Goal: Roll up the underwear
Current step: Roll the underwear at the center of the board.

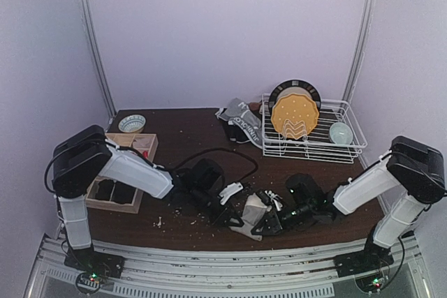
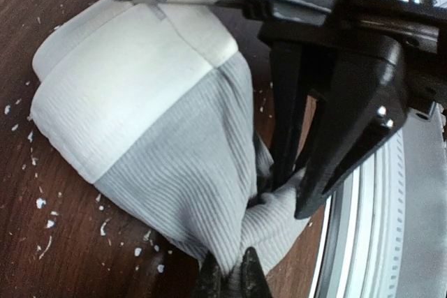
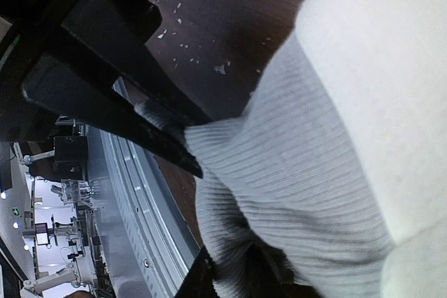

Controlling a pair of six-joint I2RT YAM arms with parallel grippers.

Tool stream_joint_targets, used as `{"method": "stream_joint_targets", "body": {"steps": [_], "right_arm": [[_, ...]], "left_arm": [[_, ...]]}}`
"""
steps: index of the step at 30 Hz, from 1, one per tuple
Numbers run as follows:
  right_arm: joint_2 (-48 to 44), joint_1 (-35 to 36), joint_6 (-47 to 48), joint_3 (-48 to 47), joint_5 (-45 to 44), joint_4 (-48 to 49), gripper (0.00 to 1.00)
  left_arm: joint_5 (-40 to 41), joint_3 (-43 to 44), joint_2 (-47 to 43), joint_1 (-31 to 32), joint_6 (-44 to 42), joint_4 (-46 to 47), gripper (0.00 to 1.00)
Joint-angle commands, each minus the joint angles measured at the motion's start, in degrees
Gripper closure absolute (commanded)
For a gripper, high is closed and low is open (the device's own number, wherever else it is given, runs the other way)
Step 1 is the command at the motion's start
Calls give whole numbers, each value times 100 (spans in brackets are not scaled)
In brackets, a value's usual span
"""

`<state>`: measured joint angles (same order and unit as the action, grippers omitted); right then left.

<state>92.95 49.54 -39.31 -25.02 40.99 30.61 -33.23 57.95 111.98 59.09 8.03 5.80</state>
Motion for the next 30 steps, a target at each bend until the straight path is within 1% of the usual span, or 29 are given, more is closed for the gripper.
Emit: {"method": "stream_joint_targets", "body": {"steps": [1,2,3,5,8,9,12,14,16,20,24,30], "right_arm": [[-359,68,159,96,-460,-769,73],[-532,91,187,138,-557,-794,68],[-723,133,250,180,-685,-855,64],[-1214,333,507,187,-1143,-1251,60],[-2025,954,1044,-15,-2330,-2389,56],[-2267,1076,1203,-73,-2726,-2631,55],[-2759,1585,1620,-250,-3687,-3119,53],[-2856,1806,1913,-409,-4154,-3371,51],[-2806,1995,2186,-545,-4475,-3482,50],[-2346,2269,2676,-810,-4845,-3495,49],[-1739,2458,3065,-1106,-5010,-3442,49],[-1051,2491,3265,-1433,-5178,-3344,48]], "left_arm": [[-4,128,136,-20,270,-116,100],[-23,138,143,-28,359,-136,100],[-66,159,145,-37,451,-183,100],[-131,256,151,-45,577,-348,100],[-403,570,278,-90,803,-964,100],[-533,677,349,-110,853,-1171,100],[-913,960,561,-149,844,-1741,100],[-1009,1144,709,-184,808,-2136,100],[-1257,1250,868,-238,881,-2302,100],[-1579,1393,1104,-322,1087,-2400,100],[-1784,1564,1240,-363,1156,-2465,100],[-1912,1754,1404,-381,1179,-2514,100]]}}
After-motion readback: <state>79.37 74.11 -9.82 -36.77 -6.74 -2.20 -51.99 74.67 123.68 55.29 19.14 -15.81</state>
